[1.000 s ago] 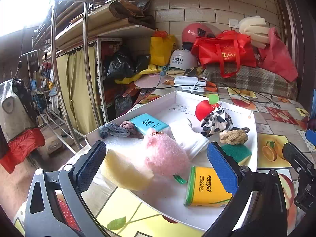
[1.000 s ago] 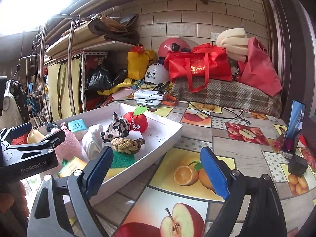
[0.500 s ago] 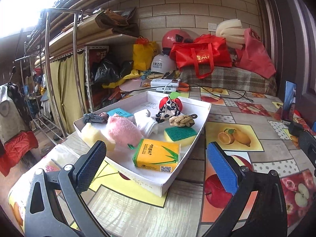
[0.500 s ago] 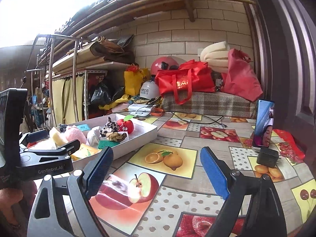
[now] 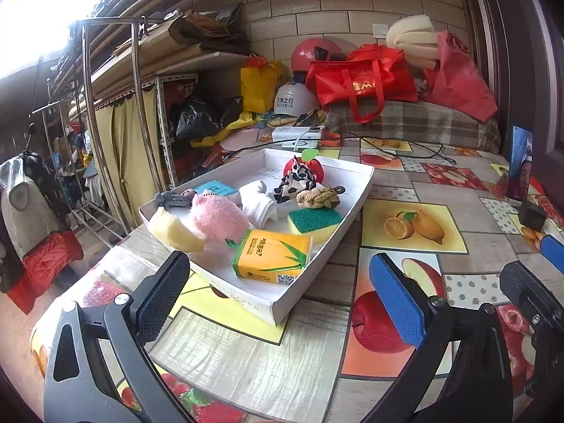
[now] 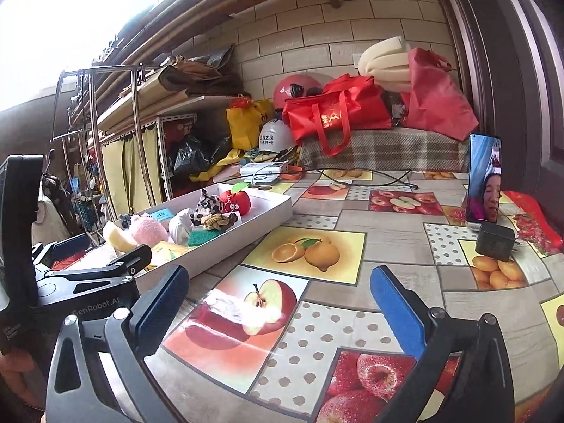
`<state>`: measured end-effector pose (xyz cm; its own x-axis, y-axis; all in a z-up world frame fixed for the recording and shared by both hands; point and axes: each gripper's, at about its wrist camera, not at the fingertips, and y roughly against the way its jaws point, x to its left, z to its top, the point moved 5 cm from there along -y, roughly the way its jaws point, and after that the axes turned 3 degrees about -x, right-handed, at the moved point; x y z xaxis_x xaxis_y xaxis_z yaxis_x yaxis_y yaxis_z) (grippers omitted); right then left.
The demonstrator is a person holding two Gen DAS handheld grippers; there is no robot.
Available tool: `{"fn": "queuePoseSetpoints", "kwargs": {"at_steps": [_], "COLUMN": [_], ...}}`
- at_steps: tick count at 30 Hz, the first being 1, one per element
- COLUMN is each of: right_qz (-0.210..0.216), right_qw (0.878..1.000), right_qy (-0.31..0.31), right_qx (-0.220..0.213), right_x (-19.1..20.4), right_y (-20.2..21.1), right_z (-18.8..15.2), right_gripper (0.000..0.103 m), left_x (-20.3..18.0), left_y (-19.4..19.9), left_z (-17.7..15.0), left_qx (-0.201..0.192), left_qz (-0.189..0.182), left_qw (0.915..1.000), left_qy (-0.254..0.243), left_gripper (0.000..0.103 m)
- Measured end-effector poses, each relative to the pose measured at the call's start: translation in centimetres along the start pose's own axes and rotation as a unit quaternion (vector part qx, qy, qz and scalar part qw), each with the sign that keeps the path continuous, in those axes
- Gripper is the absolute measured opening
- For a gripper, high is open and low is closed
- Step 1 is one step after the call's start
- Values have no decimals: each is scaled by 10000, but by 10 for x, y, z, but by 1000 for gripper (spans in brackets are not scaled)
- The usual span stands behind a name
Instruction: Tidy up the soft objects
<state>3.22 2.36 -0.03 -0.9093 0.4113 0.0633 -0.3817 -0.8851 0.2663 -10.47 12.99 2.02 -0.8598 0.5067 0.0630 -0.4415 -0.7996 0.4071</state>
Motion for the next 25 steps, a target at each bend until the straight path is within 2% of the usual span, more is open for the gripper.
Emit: {"fn": "queuePoseSetpoints", "kwargs": {"at_steps": [8,16,25], "right_qz": [-1,-4,-4], "right_qw": [9999,9999,9999], "right_qy": [-118,-111,-113], "right_qx": [-30,-26,-21], "right_x": [-4,-4,-5], "right_y": [4,4,4], "right_z": [0,0,0], "right_gripper": [103,103,103], "left_x": [-2,3,8], "left_y": [8,9,8], "left_z": [10,10,9], "left_qx": [70,113,123], "left_qz": [-115,55,22], "left_qw": [9998,9998,9997], "left_qy": [120,136,190], "left_gripper": [103,103,103]}}
